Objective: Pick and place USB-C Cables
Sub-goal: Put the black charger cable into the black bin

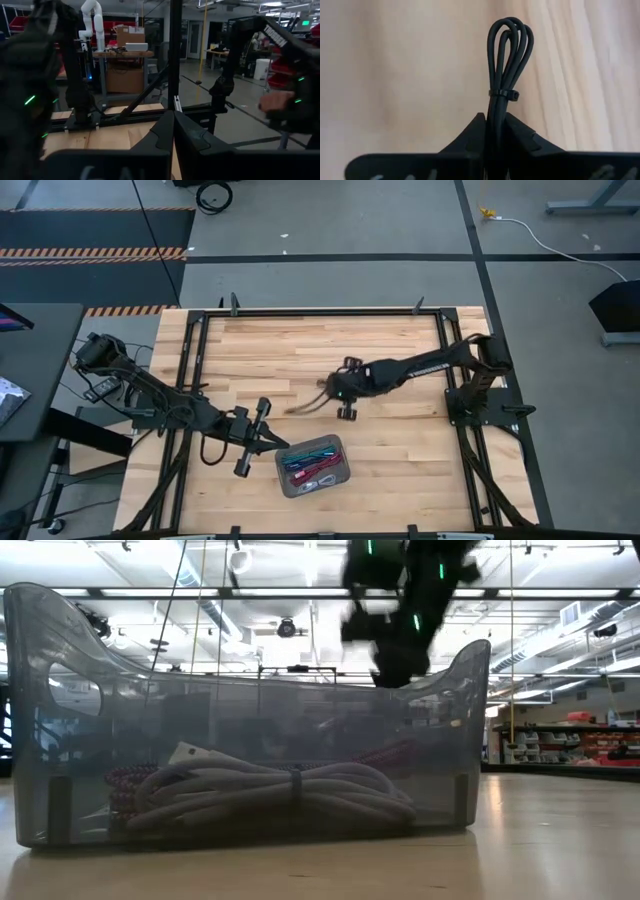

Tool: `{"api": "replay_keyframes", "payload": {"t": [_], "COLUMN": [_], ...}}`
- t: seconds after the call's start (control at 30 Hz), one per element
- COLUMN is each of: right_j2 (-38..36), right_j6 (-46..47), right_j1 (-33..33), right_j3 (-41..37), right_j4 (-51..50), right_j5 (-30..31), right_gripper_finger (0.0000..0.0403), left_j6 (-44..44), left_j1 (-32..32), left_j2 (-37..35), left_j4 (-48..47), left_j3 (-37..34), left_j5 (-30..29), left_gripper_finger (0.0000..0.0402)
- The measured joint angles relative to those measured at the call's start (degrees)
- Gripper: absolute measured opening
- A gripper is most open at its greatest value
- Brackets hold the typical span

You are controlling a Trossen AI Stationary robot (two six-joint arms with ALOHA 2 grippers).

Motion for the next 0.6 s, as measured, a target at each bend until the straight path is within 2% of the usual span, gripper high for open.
{"api": "replay_keyframes", "payload": {"t": [0.13,0.3,0.6], "right_j2": [-0.09,-0.2,0.72], "right_j6": [-1.29,-1.68,-1.96], "right_j1": [6.36,15.33,25.47], "right_j3": [8.8,16.25,17.66], "right_j4": [-5.35,-6.76,-1.74], "right_j5": [0.82,1.41,-0.33], "right_gripper_finger": [0.0048,0.0048,0.0048], "left_j6": [-0.04,0.2,1.32], "left_j1": [-0.14,-0.76,-0.31], "left_j2": [0.0,0.0,0.0], "left_j4": [1.65,2.37,3.66], "left_j3": [0.0,0.0,0.0], "left_j5": [0.02,0.24,0.06], "left_gripper_finger": [0.002,0.0018,0.0016]}}
